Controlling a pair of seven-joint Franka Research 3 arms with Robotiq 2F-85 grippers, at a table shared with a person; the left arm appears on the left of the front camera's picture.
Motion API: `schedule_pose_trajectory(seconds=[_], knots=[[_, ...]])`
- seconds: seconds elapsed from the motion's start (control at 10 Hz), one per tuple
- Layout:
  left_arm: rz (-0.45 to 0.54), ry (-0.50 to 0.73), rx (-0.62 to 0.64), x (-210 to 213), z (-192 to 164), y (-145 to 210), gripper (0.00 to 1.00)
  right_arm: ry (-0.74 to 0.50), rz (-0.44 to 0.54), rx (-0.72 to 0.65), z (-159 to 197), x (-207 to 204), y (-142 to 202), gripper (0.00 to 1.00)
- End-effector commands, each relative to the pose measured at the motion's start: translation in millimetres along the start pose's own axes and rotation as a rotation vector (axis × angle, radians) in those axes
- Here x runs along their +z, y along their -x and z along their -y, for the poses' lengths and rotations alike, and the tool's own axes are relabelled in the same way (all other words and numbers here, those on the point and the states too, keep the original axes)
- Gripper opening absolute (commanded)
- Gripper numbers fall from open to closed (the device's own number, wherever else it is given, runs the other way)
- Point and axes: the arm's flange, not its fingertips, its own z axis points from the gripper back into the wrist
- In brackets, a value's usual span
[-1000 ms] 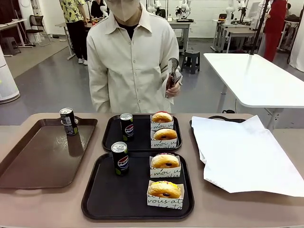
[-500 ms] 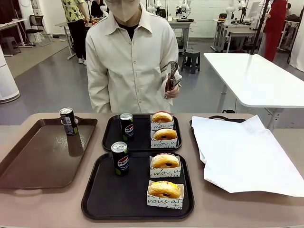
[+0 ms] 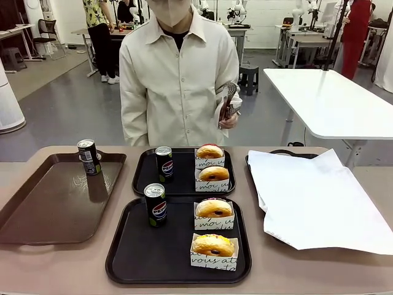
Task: Set up donuts and drinks on trays.
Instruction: Pick up one Pepsi coke from the Handle tray and place it on the Flat Tray without a Pepsi coke.
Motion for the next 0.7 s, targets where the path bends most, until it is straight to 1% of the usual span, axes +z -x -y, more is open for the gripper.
schedule_pose_trajectory(seconds=[0.0,0.6], knots=[[0.008,0.027,-0.02,-3.2,1.1,3.7,1.0,-0.021,0.005,0.015,-1.9,-1.2,-0.8,1.0],[0.008,0.027,-0.02,-3.2,1.1,3.7,1.0,-0.021,0.005,0.015,-1.9,-1.2,-0.8,1.0]])
